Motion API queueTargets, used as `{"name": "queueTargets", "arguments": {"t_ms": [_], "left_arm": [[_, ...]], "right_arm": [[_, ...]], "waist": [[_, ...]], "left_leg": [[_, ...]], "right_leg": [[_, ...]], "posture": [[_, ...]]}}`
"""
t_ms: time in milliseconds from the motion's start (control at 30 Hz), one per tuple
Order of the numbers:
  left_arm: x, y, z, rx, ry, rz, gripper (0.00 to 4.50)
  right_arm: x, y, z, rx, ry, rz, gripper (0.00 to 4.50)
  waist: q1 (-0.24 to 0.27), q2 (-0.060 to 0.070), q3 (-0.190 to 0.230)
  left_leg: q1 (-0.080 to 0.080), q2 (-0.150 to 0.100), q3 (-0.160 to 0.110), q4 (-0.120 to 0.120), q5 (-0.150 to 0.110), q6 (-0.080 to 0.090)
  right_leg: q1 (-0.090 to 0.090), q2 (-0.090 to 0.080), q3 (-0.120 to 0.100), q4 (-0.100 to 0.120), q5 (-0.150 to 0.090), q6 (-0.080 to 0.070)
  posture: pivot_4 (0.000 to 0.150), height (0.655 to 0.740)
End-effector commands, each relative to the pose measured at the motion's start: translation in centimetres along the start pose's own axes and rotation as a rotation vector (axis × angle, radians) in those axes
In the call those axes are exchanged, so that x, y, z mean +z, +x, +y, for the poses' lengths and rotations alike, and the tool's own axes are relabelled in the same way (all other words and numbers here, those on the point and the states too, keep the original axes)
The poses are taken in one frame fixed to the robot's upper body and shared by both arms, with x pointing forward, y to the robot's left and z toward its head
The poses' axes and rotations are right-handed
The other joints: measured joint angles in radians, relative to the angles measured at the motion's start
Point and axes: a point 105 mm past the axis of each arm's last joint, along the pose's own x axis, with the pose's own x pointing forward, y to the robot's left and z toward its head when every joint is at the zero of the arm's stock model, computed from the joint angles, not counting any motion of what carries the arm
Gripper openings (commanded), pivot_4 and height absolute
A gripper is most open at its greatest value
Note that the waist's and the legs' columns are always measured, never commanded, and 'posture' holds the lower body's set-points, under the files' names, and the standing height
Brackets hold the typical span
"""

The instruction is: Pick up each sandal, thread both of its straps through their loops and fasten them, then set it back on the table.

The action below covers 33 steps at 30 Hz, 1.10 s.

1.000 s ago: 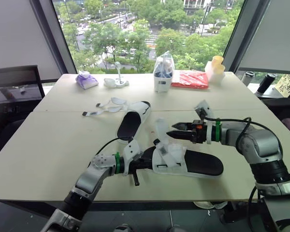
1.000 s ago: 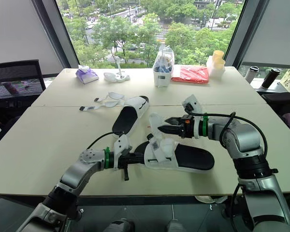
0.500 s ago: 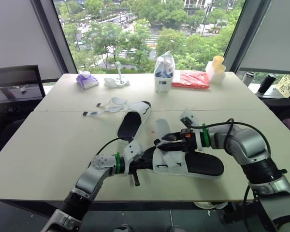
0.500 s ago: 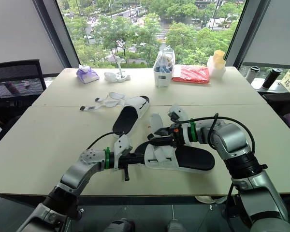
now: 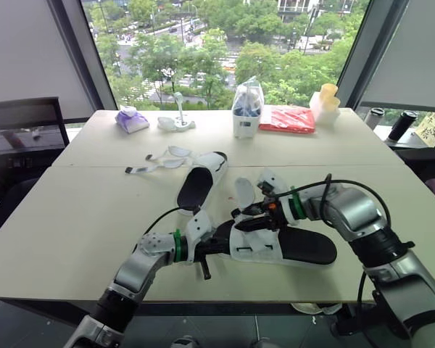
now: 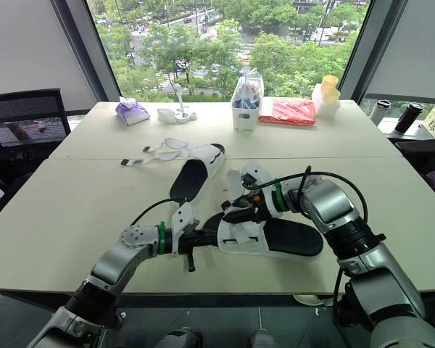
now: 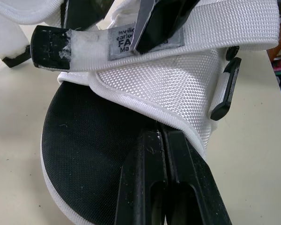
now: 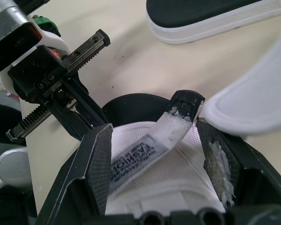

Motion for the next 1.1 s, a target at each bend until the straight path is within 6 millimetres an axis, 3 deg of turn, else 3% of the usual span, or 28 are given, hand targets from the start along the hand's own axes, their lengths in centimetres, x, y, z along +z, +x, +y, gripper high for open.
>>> {"name": "queueTargets", "arguments": {"t_ms": [33, 100, 200, 333, 567, 767, 1100], "left_arm": [[-2.2, 0.0, -0.1, 0.026, -0.052, 0.064, 0.00], [-2.2, 0.0, 0.0, 0.033, -0.055, 0.062, 0.00], [-2.3, -0.1, 0.0, 0.043, -0.061, 0.061, 0.00], [-2.4, -0.2, 0.1, 0.048, -0.062, 0.062, 0.00], [-2.5, -0.4, 0.1, 0.047, -0.063, 0.067, 0.00], [-2.6, -0.4, 0.1, 0.038, -0.069, 0.070, 0.00], [-2.6, -0.3, 0.1, 0.020, -0.062, 0.080, 0.00]], "right_arm": [[1.1, 0.1, 0.0, -0.004, -0.022, -0.006, 2.50], [1.3, 0.1, 0.1, 0.005, -0.012, -0.024, 1.70], [2.1, -0.2, 0.0, 0.008, 0.011, -0.068, 0.05], [2.8, -1.1, 0.2, 0.025, 0.025, -0.130, 0.05], [5.4, -5.0, 2.2, 0.165, 0.114, -0.393, 0.05], [5.7, -7.0, 0.1, 0.049, 0.248, -0.550, 0.05], [2.3, -6.7, -4.6, -0.211, 0.399, -0.560, 0.05]], "waist": [[0.000, 0.000, 0.000], [0.001, 0.000, 0.000], [0.001, 0.000, 0.000], [0.000, 0.000, 0.000], [0.001, 0.000, 0.000], [0.000, 0.000, 0.000], [-0.001, 0.000, 0.000]], "left_leg": [[0.000, 0.000, 0.000, 0.000, 0.000, 0.000], [0.000, 0.000, 0.000, 0.000, 0.000, 0.000], [0.000, 0.000, 0.000, 0.000, 0.000, 0.000], [0.000, 0.000, 0.000, 0.000, 0.000, 0.000], [0.000, 0.000, 0.000, 0.000, 0.000, 0.000], [0.000, 0.000, 0.000, 0.000, 0.000, 0.000], [0.000, 0.000, 0.000, 0.000, 0.000, 0.000]], "right_leg": [[0.000, 0.000, 0.000, 0.000, 0.000, 0.000], [0.000, 0.000, 0.000, 0.000, 0.000, 0.000], [0.000, 0.000, 0.000, 0.000, 0.000, 0.000], [0.000, 0.000, 0.000, 0.001, 0.000, 0.000], [0.000, 0.000, 0.000, 0.000, 0.000, 0.000], [0.000, 0.000, 0.000, 0.001, 0.000, 0.000], [0.000, 0.000, 0.000, 0.001, 0.000, 0.000]], "posture": [[0.150, 0.7400], [0.150, 0.7400], [0.150, 0.7400], [0.150, 0.7400], [0.150, 0.7400], [0.150, 0.7400], [0.150, 0.7400]]}}
